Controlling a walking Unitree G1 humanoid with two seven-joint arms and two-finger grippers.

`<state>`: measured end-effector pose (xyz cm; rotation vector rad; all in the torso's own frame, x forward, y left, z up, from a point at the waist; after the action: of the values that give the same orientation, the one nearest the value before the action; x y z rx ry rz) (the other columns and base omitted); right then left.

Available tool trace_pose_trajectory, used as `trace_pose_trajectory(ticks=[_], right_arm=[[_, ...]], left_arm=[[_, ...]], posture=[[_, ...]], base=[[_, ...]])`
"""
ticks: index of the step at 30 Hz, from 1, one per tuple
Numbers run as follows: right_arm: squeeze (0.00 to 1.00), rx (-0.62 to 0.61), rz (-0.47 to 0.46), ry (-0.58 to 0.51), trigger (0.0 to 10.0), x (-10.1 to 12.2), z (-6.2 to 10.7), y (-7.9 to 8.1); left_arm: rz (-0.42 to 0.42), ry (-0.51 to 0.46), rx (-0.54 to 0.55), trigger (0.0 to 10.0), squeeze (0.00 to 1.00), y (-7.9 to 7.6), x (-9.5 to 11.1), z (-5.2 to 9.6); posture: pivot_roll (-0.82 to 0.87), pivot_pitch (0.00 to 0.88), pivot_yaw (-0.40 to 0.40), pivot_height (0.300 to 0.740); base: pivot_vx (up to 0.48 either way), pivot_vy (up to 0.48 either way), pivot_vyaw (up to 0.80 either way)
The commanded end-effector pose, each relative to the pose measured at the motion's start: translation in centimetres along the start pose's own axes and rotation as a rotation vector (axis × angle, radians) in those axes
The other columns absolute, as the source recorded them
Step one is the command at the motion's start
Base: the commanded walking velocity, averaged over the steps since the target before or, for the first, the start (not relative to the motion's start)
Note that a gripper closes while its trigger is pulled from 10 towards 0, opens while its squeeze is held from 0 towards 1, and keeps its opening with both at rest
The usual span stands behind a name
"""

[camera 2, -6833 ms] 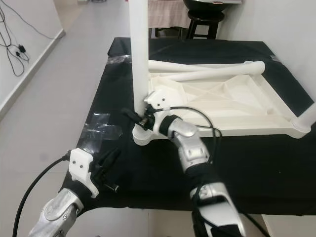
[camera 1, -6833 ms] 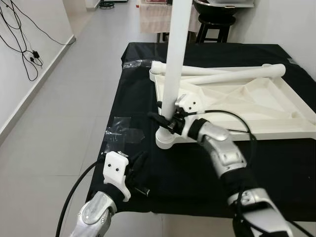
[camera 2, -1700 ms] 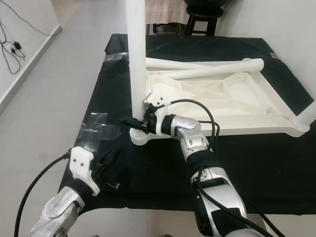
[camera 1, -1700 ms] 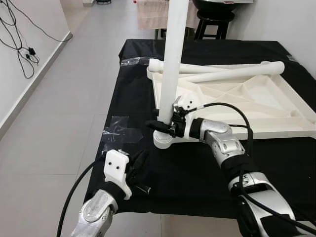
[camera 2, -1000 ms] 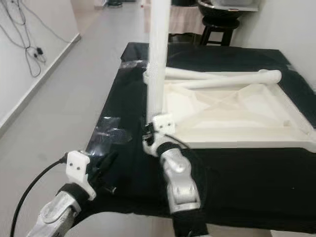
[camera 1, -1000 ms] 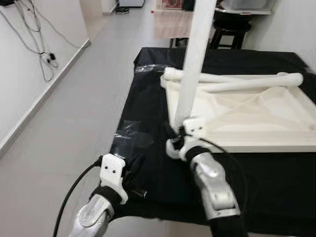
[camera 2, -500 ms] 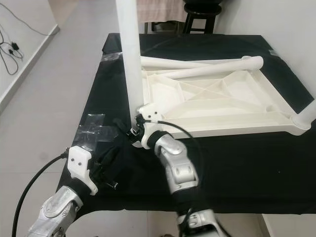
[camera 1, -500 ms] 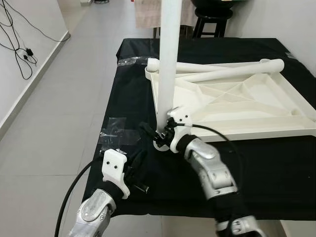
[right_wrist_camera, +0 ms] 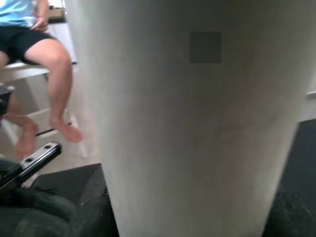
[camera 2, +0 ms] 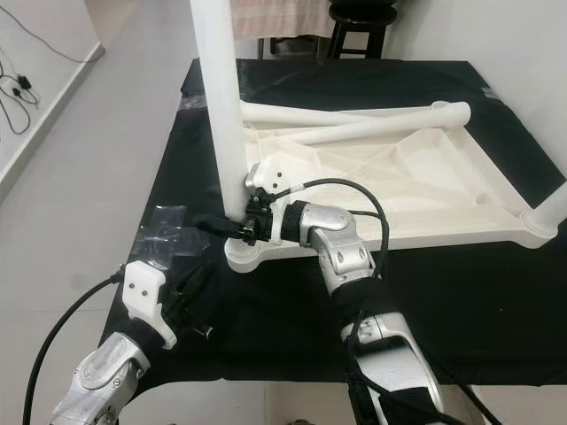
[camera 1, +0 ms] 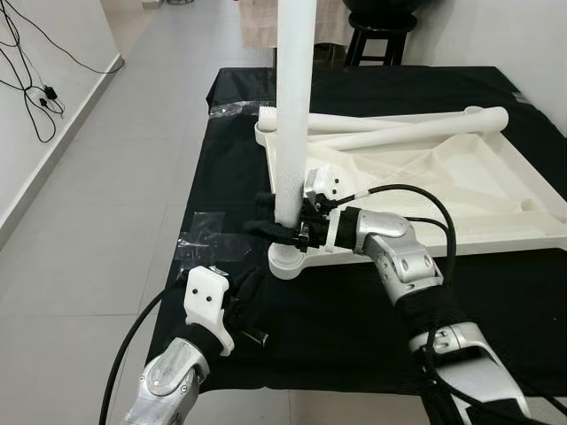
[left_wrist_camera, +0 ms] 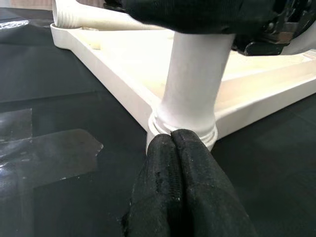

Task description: Building children table

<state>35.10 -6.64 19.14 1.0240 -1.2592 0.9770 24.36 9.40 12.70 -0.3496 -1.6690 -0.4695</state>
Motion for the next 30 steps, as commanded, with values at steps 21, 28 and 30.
trace_pose_trajectory(ticks=[21,28,30], right_arm=[[0.0,-0.857,-0.157,0.023,0.0,-7.9,2.6,0.4],[0.0,-0.801,-0.064,0.012,7.5,-7.3,0.3,1.8],[0.0,-0.792,-0.063,-0.01,10.0,-6.4,-0.1,1.3]], left_arm=[[0.01,0.022,0.008,10.0,0.0,-0.2,-0.5,0.5],[0.013,0.024,0.006,10.0,0.0,-0.2,-0.6,0.3],[0.009,0.022,0.014,10.0,0.0,-0.2,-0.6,0.3]], posture=[[0.05,0.129,-0.035,0.74],[0.06,0.113,-0.036,0.74],[0.06,0.113,-0.035,0.74]], base=[[0.0,0.0,0.0],[0.0,0.0,0.0],[0.0,0.0,0.0]])
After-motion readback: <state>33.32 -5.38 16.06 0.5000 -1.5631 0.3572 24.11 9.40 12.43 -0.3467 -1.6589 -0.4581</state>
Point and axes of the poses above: a point about 5 cm out from each wrist's last joint towards the gripper, its own z axis pointing back from the gripper into the wrist, its own x axis along the axis of the wrist's last joint, y = z × x, the point moved 2 cm from there along -z, pointing out of the wrist towards the gripper, and after that the axes turned 9 degrees about -z, right-handed, at the moved point
